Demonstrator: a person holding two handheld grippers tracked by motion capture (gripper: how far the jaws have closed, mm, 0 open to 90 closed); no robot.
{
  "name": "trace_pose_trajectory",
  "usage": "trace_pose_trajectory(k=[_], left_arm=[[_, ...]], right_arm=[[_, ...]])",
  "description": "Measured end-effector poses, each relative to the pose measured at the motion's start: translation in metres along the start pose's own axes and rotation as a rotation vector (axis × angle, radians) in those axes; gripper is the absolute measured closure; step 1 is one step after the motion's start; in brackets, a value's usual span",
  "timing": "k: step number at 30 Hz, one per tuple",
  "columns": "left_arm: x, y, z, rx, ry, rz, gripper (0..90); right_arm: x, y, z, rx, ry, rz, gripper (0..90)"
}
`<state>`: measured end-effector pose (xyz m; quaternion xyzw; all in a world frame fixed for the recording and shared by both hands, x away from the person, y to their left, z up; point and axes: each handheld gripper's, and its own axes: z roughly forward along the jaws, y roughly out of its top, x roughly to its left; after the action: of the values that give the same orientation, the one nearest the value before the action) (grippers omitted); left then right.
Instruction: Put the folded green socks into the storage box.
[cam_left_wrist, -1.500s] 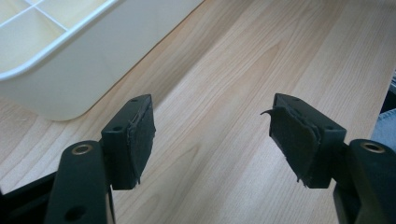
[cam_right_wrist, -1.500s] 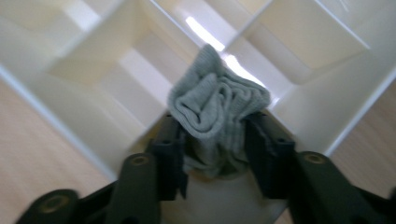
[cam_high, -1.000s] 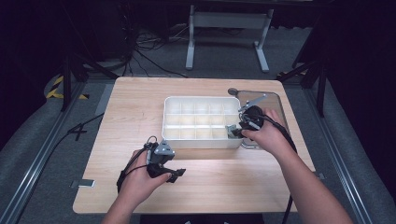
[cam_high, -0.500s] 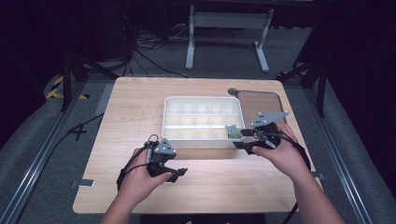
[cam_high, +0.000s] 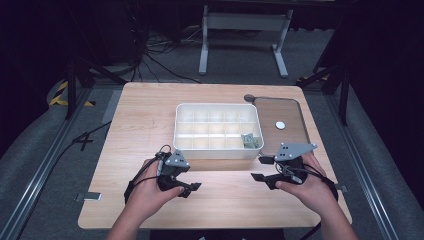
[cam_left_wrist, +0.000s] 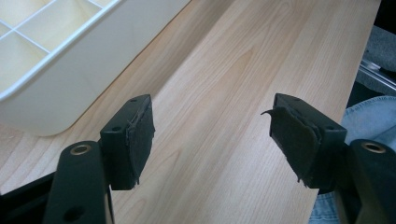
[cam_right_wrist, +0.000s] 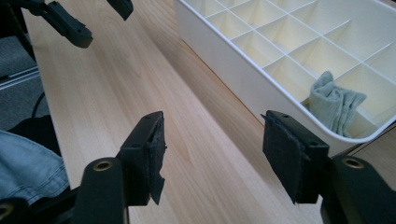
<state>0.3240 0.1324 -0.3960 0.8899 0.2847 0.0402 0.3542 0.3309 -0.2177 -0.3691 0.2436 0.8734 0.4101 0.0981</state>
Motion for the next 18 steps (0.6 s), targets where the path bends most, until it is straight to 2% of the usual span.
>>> trace_pose_trajectory(k=[8,11,15,18], left_arm=[[0.000,0.000,-0.001,0.017,-0.009,0.018,31.3],[0.000,-0.002,-0.001,0.042,-0.009,0.016,31.2],[0.000,-0.004,-0.002,0.057,-0.010,0.012,30.9],[0.000,-0.004,-0.002,0.065,-0.014,0.016,30.7]], right_arm=[[0.002,-0.008,0.007,0.037,0.002,0.002,38.2],[0.005,-0.010,0.013,0.076,-0.010,-0.026,37.2],[0.010,-0.012,0.023,0.108,0.023,-0.038,34.9],[0.016,-0.013,0.031,0.156,0.037,-0.064,34.3]])
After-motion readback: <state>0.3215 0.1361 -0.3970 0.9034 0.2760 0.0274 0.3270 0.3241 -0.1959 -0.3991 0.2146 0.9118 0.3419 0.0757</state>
